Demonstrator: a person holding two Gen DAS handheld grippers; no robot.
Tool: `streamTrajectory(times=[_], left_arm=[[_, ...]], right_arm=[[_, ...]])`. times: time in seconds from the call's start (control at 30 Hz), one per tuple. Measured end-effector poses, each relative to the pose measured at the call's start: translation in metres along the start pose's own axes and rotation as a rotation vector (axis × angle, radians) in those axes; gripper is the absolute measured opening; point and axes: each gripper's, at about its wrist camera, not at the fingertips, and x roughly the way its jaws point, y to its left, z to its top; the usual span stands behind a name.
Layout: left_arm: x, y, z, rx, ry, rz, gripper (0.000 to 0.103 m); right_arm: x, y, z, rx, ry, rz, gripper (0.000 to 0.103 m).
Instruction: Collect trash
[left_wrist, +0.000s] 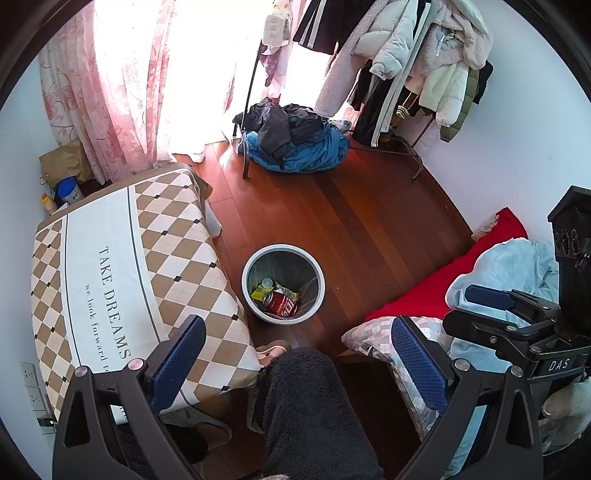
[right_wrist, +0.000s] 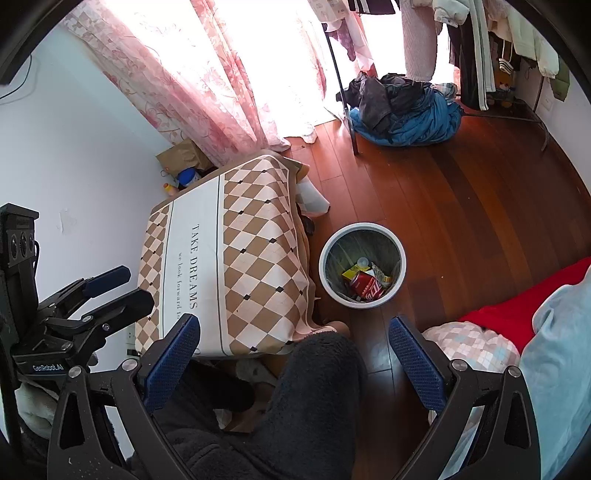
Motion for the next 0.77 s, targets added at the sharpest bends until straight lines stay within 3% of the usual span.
streamTrajectory(times=[0.77], left_arm=[[-0.0044, 0.0050, -0.0047, 0.022, -0.002, -0.020, 0.103]], right_arm=[[0.0008, -0.0018, -0.0068, 0.002, 0.006, 0.000, 0.103]])
